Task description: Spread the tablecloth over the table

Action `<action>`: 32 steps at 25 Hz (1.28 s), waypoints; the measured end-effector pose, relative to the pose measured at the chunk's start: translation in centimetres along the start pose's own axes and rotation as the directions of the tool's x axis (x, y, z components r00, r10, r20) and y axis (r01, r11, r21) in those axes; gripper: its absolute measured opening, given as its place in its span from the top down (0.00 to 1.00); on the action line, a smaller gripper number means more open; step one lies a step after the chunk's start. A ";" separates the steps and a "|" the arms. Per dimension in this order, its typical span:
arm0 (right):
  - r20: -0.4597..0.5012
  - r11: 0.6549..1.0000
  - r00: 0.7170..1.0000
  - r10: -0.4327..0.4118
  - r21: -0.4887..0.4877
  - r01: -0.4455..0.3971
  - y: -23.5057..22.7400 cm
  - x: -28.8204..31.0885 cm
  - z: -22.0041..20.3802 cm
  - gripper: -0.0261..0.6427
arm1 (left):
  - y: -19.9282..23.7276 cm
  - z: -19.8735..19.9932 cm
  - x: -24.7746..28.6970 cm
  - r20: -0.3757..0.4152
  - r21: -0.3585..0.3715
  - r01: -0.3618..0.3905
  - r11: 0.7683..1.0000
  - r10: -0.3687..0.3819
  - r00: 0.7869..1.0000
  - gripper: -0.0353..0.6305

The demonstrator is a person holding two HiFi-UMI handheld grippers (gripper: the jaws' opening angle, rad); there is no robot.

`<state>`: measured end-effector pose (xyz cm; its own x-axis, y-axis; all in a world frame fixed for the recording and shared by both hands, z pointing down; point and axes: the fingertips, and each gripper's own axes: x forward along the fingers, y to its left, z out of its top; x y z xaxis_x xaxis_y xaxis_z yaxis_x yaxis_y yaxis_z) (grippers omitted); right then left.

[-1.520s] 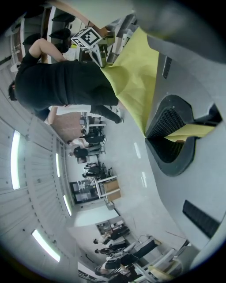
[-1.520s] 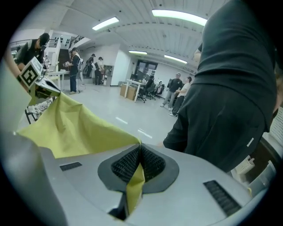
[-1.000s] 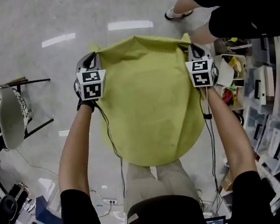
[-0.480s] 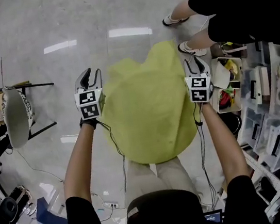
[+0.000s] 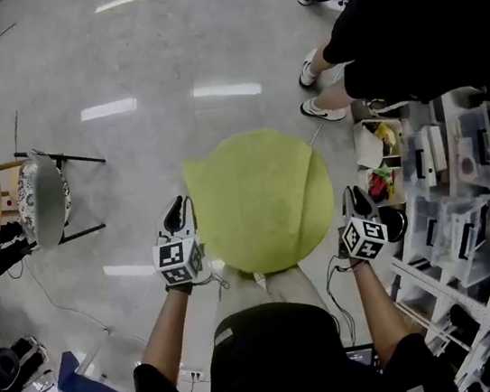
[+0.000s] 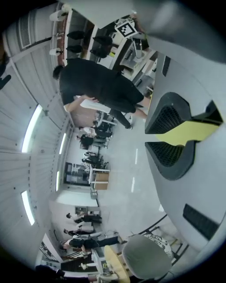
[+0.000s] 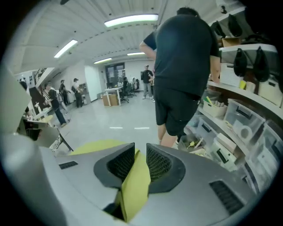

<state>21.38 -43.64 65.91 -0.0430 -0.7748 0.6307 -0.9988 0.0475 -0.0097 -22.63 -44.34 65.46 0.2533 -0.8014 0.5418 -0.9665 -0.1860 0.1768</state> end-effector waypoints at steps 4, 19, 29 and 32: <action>0.041 0.988 0.999 -0.034 0.153 0.027 1.7 -6.5 -1.2 0.95 | -1.5 0.4 -5.8 0.059 0.048 0.002 0.999 -0.005 0.998 0.92; 0.145 0.984 0.974 0.171 0.020 -0.176 0.3 -22.6 -8.7 0.96 | -16.8 -8.1 -26.1 0.166 0.049 -0.005 0.999 -0.003 0.986 0.92; 0.077 0.978 0.986 0.145 0.140 -0.155 -7.5 -22.3 -16.5 0.96 | -20.7 -15.3 -33.1 0.130 -0.028 -0.135 0.990 0.137 0.982 0.92; 0.069 0.981 0.988 0.140 0.124 -0.148 -7.9 -20.0 -17.3 0.96 | -21.4 -15.5 -31.5 0.123 -0.008 -0.124 0.992 0.124 0.985 0.92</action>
<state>30.48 -17.61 66.74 -0.1837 -0.8019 0.5685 -0.9765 0.0827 -0.1989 -9.32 -6.32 57.32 0.1247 -0.8823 0.4539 -0.9901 -0.0810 0.1146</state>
